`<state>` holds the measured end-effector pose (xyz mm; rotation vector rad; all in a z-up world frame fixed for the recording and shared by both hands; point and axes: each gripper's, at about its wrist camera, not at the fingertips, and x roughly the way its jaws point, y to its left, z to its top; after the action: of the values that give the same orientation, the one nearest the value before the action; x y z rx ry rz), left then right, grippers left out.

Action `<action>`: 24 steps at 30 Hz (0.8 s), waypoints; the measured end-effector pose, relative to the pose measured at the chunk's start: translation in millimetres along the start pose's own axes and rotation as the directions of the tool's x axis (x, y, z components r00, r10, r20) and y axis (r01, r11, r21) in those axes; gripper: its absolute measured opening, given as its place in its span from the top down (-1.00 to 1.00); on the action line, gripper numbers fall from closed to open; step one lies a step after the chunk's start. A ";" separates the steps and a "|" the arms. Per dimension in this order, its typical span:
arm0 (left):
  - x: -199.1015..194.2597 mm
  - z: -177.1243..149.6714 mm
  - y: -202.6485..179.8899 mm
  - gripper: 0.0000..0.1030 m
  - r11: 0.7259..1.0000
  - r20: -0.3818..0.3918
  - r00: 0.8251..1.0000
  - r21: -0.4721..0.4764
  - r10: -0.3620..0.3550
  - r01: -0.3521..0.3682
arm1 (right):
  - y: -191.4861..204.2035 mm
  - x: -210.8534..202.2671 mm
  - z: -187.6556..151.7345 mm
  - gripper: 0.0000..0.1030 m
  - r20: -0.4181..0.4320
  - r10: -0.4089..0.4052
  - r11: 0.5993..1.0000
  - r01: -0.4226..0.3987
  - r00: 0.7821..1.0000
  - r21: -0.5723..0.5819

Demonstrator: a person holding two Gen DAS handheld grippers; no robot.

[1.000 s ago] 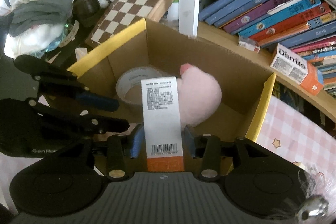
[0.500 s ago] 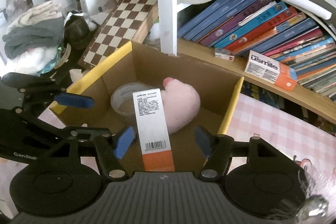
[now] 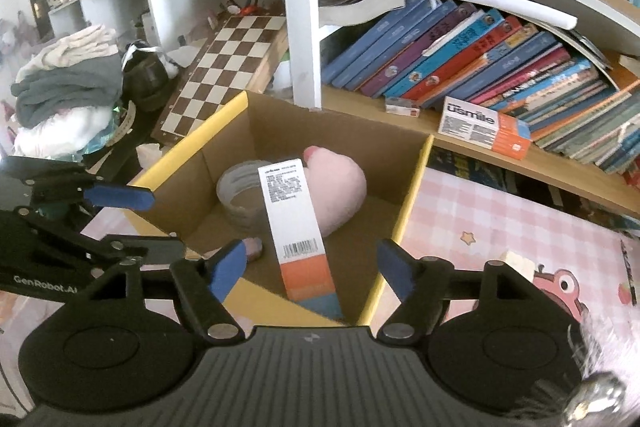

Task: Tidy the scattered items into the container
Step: 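Withdraw both tools from the yellow box back over the desk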

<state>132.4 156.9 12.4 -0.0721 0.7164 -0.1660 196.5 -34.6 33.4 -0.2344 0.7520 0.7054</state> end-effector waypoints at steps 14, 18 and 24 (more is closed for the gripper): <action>-15.3 -24.3 -28.7 -0.38 1.000 0.015 1.000 0.015 0.011 -0.011 | -2.0 -37.8 -46.5 -0.57 0.051 -0.112 0.992 0.109 0.992 0.061; -16.7 -31.9 -34.3 -0.39 1.000 0.002 1.000 0.019 0.018 -0.018 | -5.1 -43.6 -60.6 -0.59 0.049 -0.147 0.987 0.143 0.988 0.071; -18.6 -42.8 -42.1 -0.52 0.999 -0.010 0.999 0.015 0.045 -0.045 | -10.7 -52.4 -82.0 -0.68 0.052 -0.207 0.973 0.200 0.977 0.111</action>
<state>85.0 118.4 -2.6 -0.0410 0.7263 -0.1284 132.0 -104.5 10.4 -0.1888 0.6910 0.4749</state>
